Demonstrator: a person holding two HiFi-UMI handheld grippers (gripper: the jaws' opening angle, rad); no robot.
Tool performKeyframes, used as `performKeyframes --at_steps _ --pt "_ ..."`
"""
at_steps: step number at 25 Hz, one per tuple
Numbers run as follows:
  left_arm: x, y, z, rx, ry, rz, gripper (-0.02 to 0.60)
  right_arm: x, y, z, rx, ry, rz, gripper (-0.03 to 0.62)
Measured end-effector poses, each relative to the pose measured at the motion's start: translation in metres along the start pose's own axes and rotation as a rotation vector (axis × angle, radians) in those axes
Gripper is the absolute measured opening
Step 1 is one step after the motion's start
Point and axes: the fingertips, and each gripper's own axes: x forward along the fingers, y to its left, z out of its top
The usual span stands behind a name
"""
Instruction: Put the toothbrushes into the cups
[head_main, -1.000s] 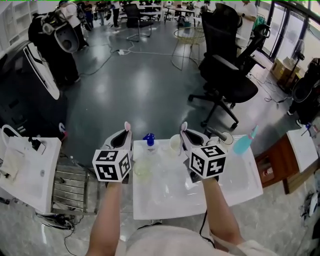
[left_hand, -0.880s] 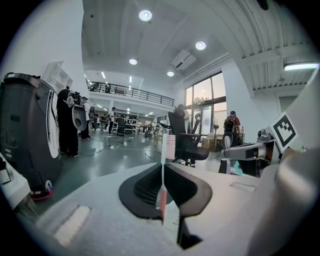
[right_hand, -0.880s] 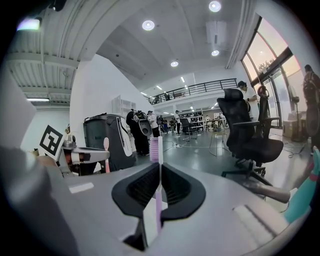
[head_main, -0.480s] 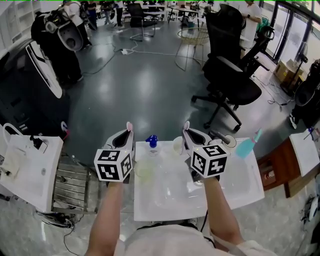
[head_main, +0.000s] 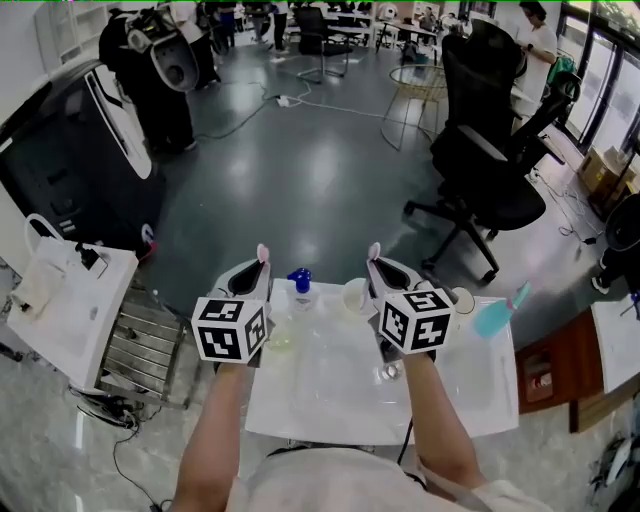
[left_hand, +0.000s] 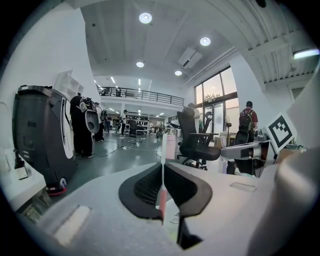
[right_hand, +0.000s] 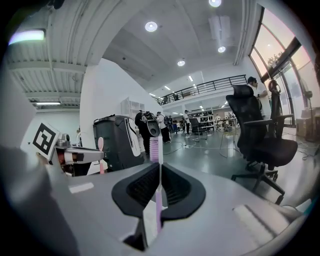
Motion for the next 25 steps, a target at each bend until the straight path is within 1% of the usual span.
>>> performKeyframes --at_steps 8,12,17,25 --pt "-0.015 -0.002 -0.003 -0.016 0.001 0.101 0.015 0.009 -0.001 0.0 -0.002 0.008 0.09 0.015" --pt "-0.018 -0.001 -0.006 -0.018 0.007 0.129 0.015 0.013 -0.001 -0.001 -0.008 0.007 0.106 0.015" --pt "-0.02 -0.002 -0.014 -0.031 0.015 0.141 0.015 0.017 -0.005 -0.007 -0.011 0.005 0.095 0.015" --pt "-0.014 -0.008 -0.036 -0.051 0.044 0.116 0.015 0.024 -0.006 -0.031 -0.02 0.035 0.081 0.015"
